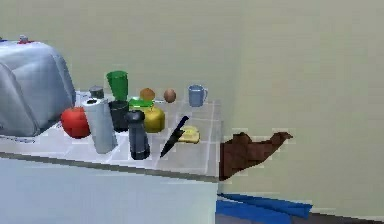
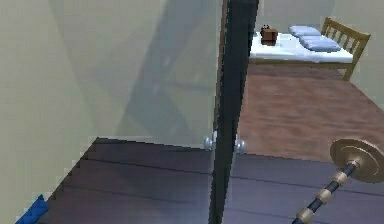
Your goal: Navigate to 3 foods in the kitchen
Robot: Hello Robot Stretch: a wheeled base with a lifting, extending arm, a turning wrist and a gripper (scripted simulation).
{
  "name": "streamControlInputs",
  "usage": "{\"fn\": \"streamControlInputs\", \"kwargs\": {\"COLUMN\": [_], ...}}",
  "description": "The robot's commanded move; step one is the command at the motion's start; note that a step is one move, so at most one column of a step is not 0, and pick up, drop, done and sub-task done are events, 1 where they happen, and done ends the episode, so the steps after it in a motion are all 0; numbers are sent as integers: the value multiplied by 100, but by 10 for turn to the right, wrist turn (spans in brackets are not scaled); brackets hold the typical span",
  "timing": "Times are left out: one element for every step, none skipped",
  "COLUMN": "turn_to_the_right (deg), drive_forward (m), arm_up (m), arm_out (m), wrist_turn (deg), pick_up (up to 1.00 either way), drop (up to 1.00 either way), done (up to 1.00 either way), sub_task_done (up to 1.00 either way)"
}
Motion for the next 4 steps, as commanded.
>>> {"fn": "streamControlInputs", "kwargs": {"turn_to_the_right": [0, -300, 0, 180], "drive_forward": [0, 0, 0, 0], "arm_up": [0, 0, 0, 0], "arm_out": [0, 0, 0, 0], "wrist_turn": [0, 0, 0, 0], "pick_up": [0, 0, 0, 0], "drop": [0, 0, 0, 0], "done": [0, 0, 0, 0], "sub_task_done": [100, 0, 100, 0]}}
